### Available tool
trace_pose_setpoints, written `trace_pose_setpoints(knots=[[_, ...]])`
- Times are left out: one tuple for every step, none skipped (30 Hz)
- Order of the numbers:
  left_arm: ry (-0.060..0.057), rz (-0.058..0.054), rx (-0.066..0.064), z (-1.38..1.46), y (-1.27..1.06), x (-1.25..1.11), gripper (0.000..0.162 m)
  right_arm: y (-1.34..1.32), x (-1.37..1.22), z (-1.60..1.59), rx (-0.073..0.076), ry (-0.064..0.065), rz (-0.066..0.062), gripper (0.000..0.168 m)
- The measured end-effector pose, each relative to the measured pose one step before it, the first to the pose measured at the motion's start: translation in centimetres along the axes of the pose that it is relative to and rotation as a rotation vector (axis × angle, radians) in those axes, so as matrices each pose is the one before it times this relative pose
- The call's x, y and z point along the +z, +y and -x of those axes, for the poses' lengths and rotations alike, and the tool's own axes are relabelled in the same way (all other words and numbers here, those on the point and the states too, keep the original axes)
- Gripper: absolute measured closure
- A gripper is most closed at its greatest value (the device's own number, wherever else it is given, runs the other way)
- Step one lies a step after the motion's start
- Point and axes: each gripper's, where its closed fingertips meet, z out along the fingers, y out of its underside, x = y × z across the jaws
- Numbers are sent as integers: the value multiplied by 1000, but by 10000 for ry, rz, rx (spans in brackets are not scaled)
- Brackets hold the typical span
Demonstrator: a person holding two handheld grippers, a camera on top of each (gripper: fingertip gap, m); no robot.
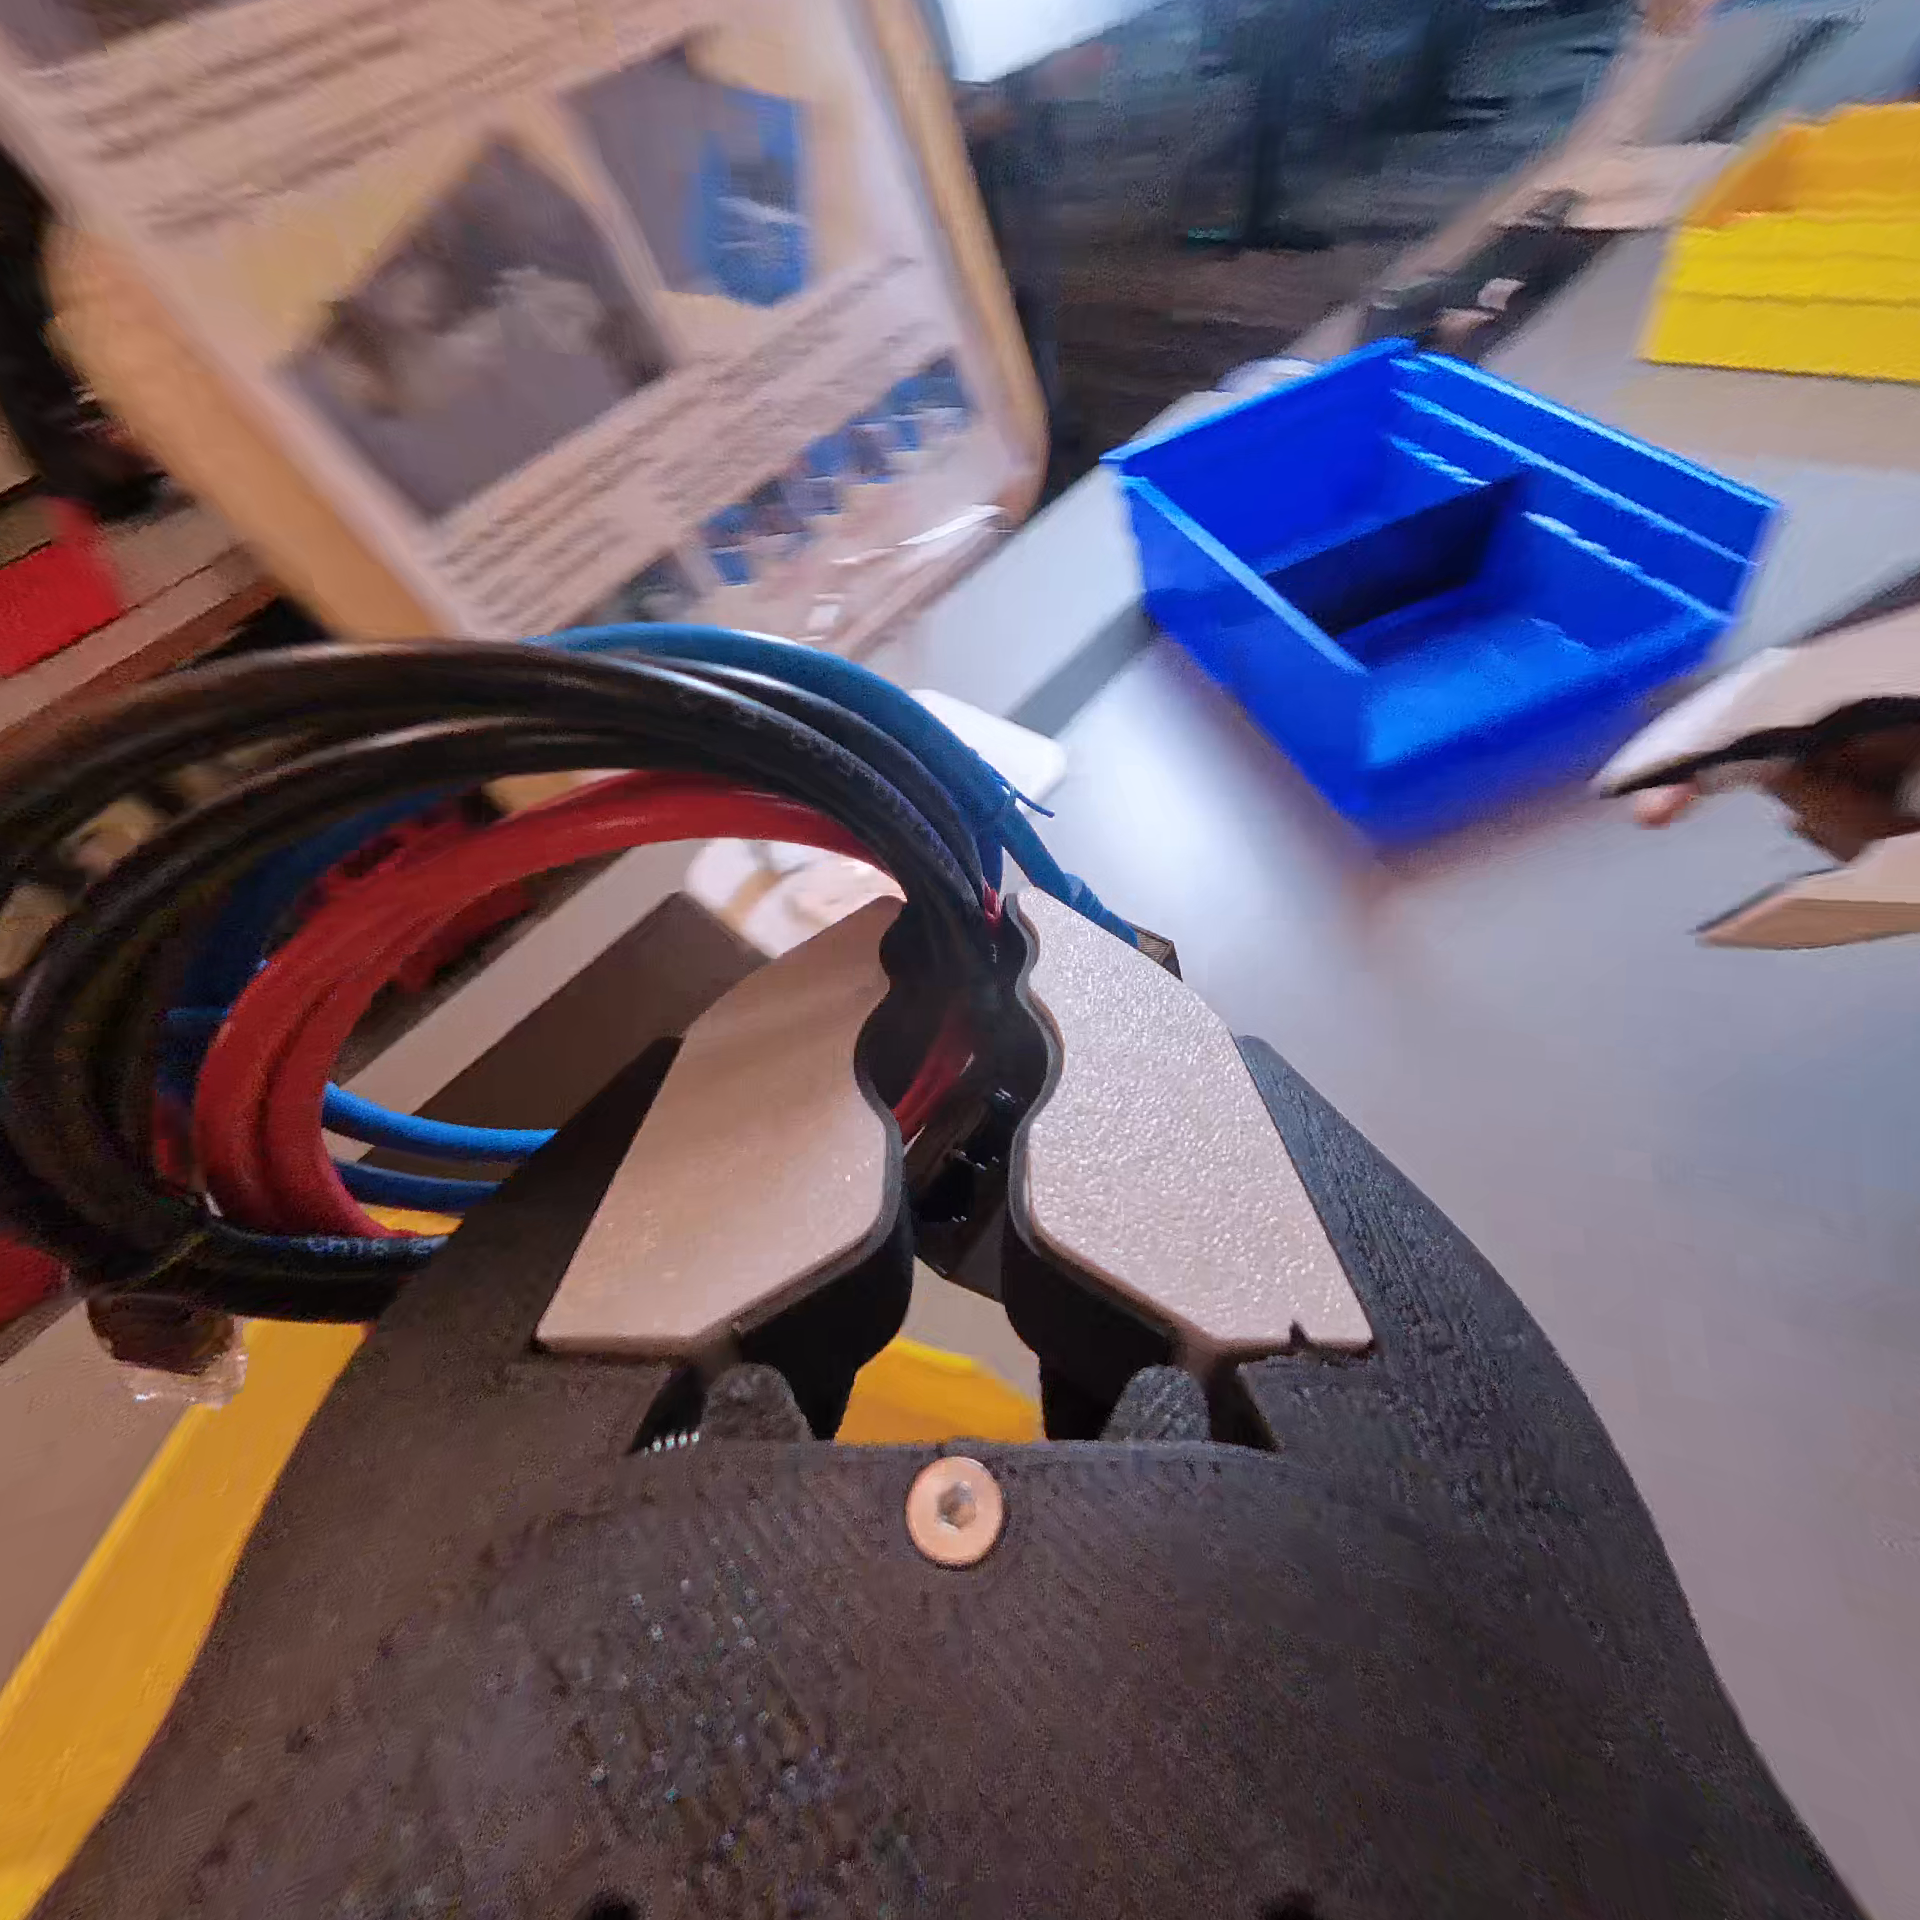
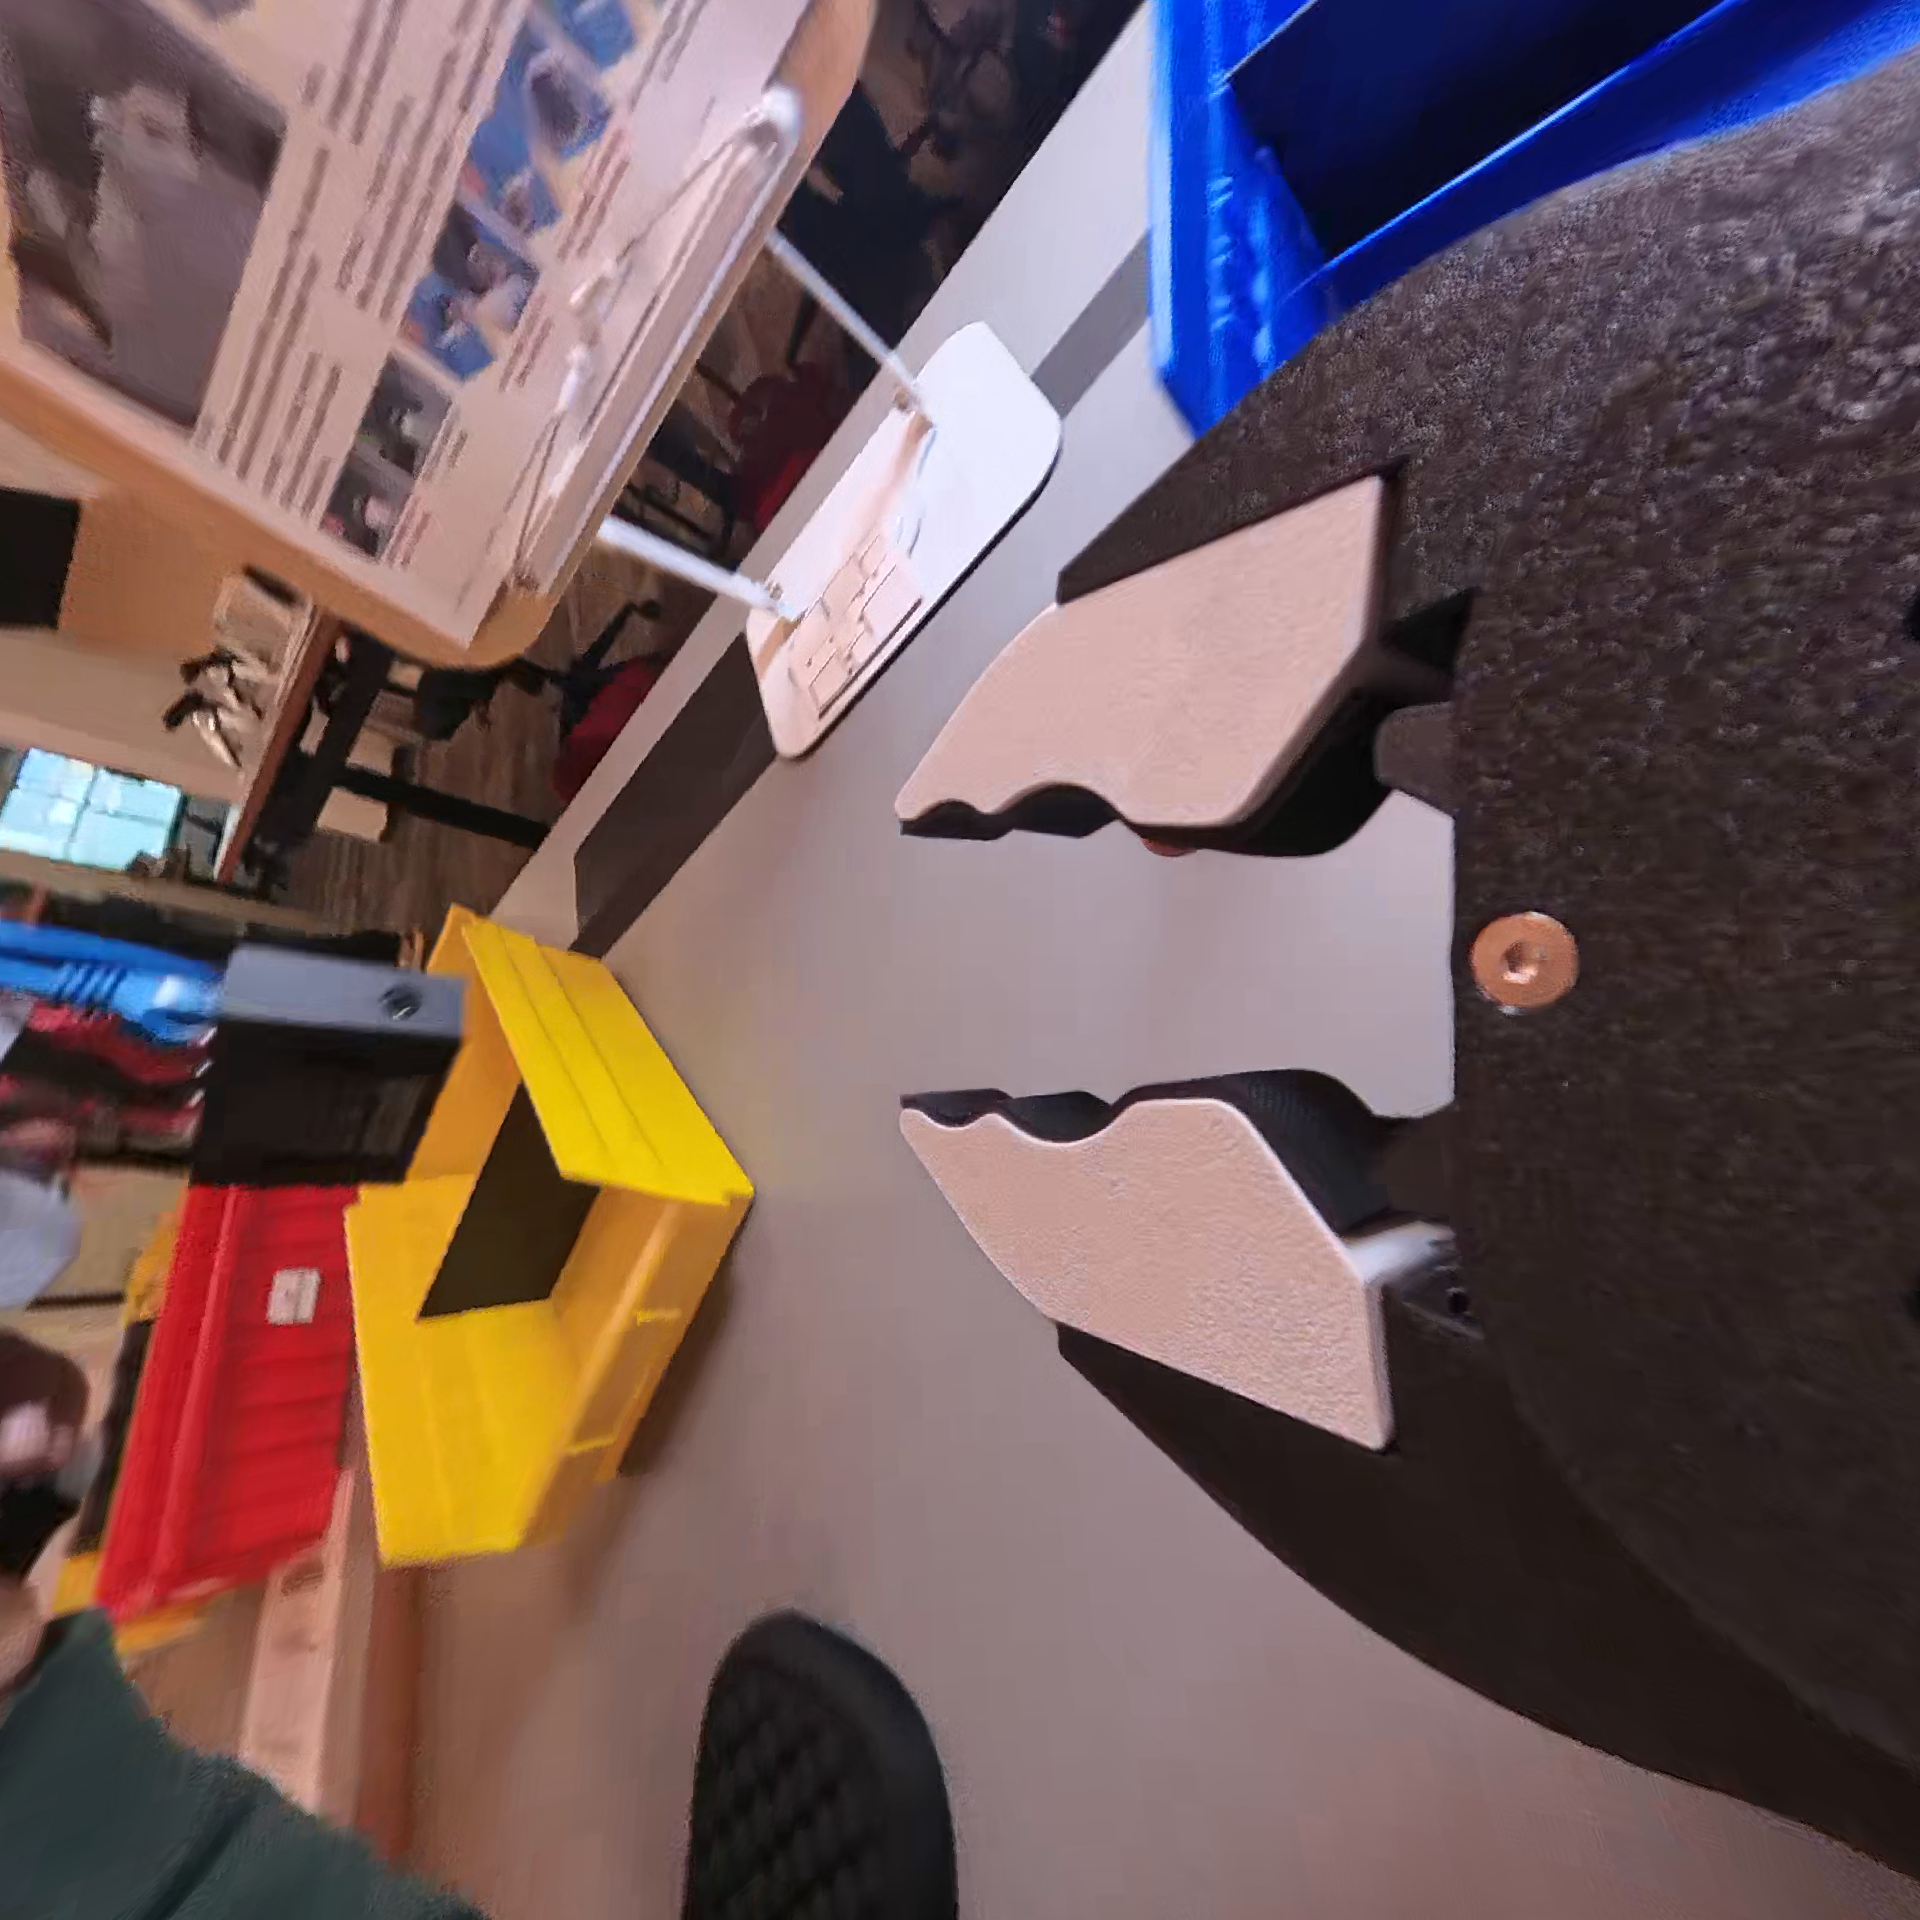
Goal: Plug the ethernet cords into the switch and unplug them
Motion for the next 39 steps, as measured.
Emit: trace_pose_setpoints(knots=[[627, 9, 239, -2762, -20, 644, 147, -493, 547, 1289, -154, -440, 121, 116], [593, 35, 210, -2567, 83, 805, 147, -333, 619, 1138, 81, -446, 151, 109], [531, 82, 221, -2333, 205, 930, 147, -207, 652, 907, 174, -380, 87, 105], [471, 77, 176, -2062, 224, 982, 147, 10, 655, 560, 144, -243, 74, 101], [417, 90, 121, -1775, 240, 982, 147, 306, 626, 216, 53, -75, 126, 100], [367, 69, 69, -1467, 185, 920, 147, 516, 555, 246, 39, -121, 157, 103], [298, 16, 53, -1132, 94, 800, 147, 540, 395, 300, 126, -164, 97, 115], [235, 13, 47, -791, 77, 678, 147, 343, 185, 216, 146, -105, -121, 132], [57, 44, 60, -278, 118, 482, 146, 400, 32, 191, 193, -194, -112, 134], [-6, -21, 89, 4, 98, 306, 145, 205, -120, -20, 421, -202, -239, 137], [13, -131, -90, 119, 10, 178, 144, -14, -239, -109, 582, -291, -340, 139], [-84, -181, -110, 324, 9, 38, 142, -219, -326, -172, 703, -333, -412, 141], [-156, -57, -43, 435, 203, -89, 138, -316, -340, -171, 632, -308, -405, 141], [35, -31, 0, 92, 245, -221, 134, -214, -306, -193, 610, -225, -286, 141], [99, -101, -72, -66, 253, -315, 130, 46, -219, -15, 658, -337, -136, 141], [115, -233, -105, -130, 263, -366, 126, 96, -196, -79, 556, -212, -213, 141], [133, -307, -251, -155, 433, -357, 121, 331, -132, -146, 452, -134, -70, 141], [62, -223, -475, -32, 759, -316, 117, 237, -137, -163, 279, -82, -68, 141], [181, -209, -545, -183, 917, -259, 119, -76, -182, -88, 124, -84, -162, 141], [394, -129, -649, -466, 1061, -137, 123, -445, -213, 31, -26, -122, -234, 141], [568, -20, -750, -646, 1186, 94, 125, -731, -227, 36, -148, -68, -292, 141], [682, 63, -790, -678, 1280, 401, 124, -973, -196, 223, -235, -145, -391, 142], [679, 73, -798, -504, 1167, 655, 119, -1015, -104, 436, -193, -267, -418, 142], [672, -87, -758, -390, 697, 748, 111, -792, 44, 560, -126, -311, -351, 142], [849, -436, -705, -680, -83, 702, 102, -580, 172, 621, -73, -296, -369, 142], [979, -781, -597, -1017, -827, 557, 98, -463, 197, 642, 59, -275, -469, 142], [755, -841, -449, -817, -1090, 532, 98, -267, 227, 580, 247, -263, -432, 142], [518, -738, -243, -564, -1062, 574, 98, -112, 208, 400, 254, -167, -329, 141], [180, -577, 87, -235, -944, 407, 105, 60, 178, 270, 162, -110, -167, 141], [144, -154, 352, -272, -427, 243, 124, 192, 108, 71, 0, -28, -26, 141], [-65, 125, 533, -89, -87, 54, 130, 164, -38, -122, -82, 59, -1, 141], [-325, 278, 549, 242, 72, -161, 131, 454, -80, -109, 12, -21, 261, 141], [-322, 450, 421, 171, 257, -263, 132, 754, -72, -143, 36, -50, 467, 141], [-252, 629, 437, 21, 559, -210, 133, 613, -75, -57, 86, -103, 367, 141], [-234, 539, 146, -30, 525, -165, 133, 547, -32, 31, 81, -113, 388, 141], [-318, 524, 29, 70, 550, -174, 133, 520, -34, -128, -91, 52, 545, 141], [-289, 513, 117, 82, 559, -286, 132, 373, -84, -112, -331, 94, 567, 140], [-290, 671, 120, 193, 826, -387, 133, -31, -201, -127, -399, 129, 371, 139], [-252, 698, 98, 264, 1036, -334, 132, -415, -276, -165, -308, 159, 148, 137]])
